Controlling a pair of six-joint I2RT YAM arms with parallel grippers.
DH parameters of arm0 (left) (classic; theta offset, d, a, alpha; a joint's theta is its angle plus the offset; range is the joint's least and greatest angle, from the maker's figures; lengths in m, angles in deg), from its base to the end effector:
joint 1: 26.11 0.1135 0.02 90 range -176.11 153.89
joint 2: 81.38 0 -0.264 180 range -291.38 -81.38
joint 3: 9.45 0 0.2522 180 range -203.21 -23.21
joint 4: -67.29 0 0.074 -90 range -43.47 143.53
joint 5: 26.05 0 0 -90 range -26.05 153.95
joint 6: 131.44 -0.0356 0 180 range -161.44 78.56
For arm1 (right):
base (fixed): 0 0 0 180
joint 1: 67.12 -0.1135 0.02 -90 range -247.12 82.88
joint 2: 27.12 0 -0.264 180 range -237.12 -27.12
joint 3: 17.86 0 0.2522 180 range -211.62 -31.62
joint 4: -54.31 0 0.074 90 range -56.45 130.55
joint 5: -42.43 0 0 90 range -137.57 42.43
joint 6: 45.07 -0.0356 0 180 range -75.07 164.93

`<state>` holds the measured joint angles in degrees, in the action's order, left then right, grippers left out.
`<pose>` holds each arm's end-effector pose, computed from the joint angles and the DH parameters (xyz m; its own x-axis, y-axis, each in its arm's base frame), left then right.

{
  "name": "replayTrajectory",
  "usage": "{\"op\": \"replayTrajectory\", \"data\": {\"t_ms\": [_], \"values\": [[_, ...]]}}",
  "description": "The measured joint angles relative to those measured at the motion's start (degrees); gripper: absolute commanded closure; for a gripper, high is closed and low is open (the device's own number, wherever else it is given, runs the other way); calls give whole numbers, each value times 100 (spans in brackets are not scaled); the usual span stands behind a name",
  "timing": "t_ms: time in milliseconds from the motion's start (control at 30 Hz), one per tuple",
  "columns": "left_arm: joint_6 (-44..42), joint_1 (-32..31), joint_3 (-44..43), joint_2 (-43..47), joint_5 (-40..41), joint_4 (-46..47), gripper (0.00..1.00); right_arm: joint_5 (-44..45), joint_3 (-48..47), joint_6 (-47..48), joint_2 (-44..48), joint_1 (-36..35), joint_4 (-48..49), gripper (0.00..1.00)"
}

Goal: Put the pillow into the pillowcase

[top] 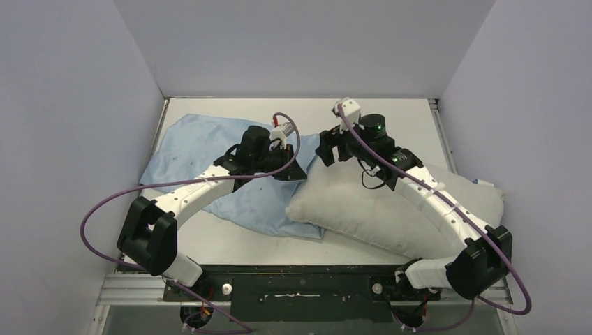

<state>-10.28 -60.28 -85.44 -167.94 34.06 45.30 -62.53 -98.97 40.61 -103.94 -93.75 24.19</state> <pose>0.2717 -0.2059 0.2743 -0.8128 0.0096 -0.5825 0.4837 0.5684 -0.6656 0.2720 0.1467 0.3422 -0.4366 -0.1375 -0.8891 -0.6096 0.7720 0.1800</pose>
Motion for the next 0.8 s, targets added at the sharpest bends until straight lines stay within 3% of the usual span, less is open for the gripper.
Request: {"op": "replayTrajectory", "data": {"t_ms": [200,367,667,800], "values": [[42,7,0,-79,-20,72,100,-195,367,813,573,-1029,-192,5],[107,37,0,-81,-20,98,100,-238,920,1517,774,-1725,-260,5],[190,199,0,-149,0,118,100,17,1641,2487,769,-2524,22,8],[229,258,0,-153,13,116,100,470,1703,2787,623,-2728,170,19]]}}
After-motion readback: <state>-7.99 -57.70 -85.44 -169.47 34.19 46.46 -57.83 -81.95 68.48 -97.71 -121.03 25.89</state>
